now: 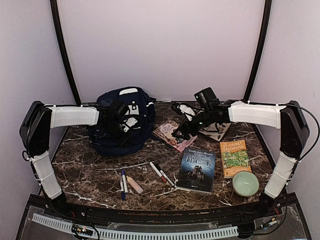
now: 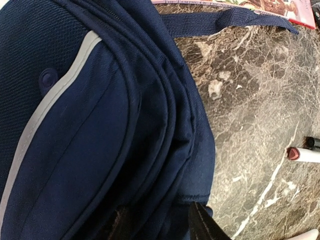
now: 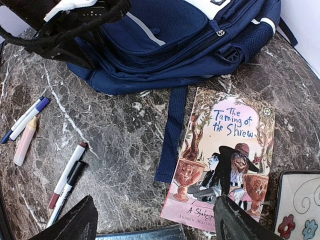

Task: Pack the student bag
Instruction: Adjust the student bag at the corner of the board.

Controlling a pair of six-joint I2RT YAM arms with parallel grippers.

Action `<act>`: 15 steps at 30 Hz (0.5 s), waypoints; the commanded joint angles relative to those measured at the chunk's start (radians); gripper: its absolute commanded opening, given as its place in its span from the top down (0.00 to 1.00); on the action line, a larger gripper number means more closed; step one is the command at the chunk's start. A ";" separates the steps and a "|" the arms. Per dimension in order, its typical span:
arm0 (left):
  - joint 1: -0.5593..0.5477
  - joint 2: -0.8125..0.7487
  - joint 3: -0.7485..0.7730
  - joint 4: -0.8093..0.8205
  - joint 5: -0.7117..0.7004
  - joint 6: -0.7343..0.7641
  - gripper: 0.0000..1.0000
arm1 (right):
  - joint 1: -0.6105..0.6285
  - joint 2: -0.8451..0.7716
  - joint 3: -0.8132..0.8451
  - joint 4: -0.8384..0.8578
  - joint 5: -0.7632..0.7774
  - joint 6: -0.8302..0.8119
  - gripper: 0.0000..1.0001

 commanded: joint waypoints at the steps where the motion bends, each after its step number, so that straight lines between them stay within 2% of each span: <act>1: -0.003 0.059 0.053 -0.014 -0.007 0.025 0.57 | -0.004 0.017 -0.012 0.020 0.021 -0.016 0.20; 4: -0.003 0.085 0.048 0.015 -0.050 0.026 0.60 | -0.004 0.019 -0.015 0.024 0.026 -0.019 0.20; 8: -0.007 0.086 0.030 0.075 -0.123 0.024 0.70 | -0.004 0.030 -0.015 0.024 0.028 -0.022 0.20; 11: -0.026 0.074 0.013 0.127 -0.200 0.036 0.72 | -0.004 0.038 -0.011 0.021 0.026 -0.023 0.20; 15: -0.031 0.061 0.027 0.147 -0.203 0.034 0.85 | -0.004 0.042 -0.001 0.008 0.034 -0.026 0.20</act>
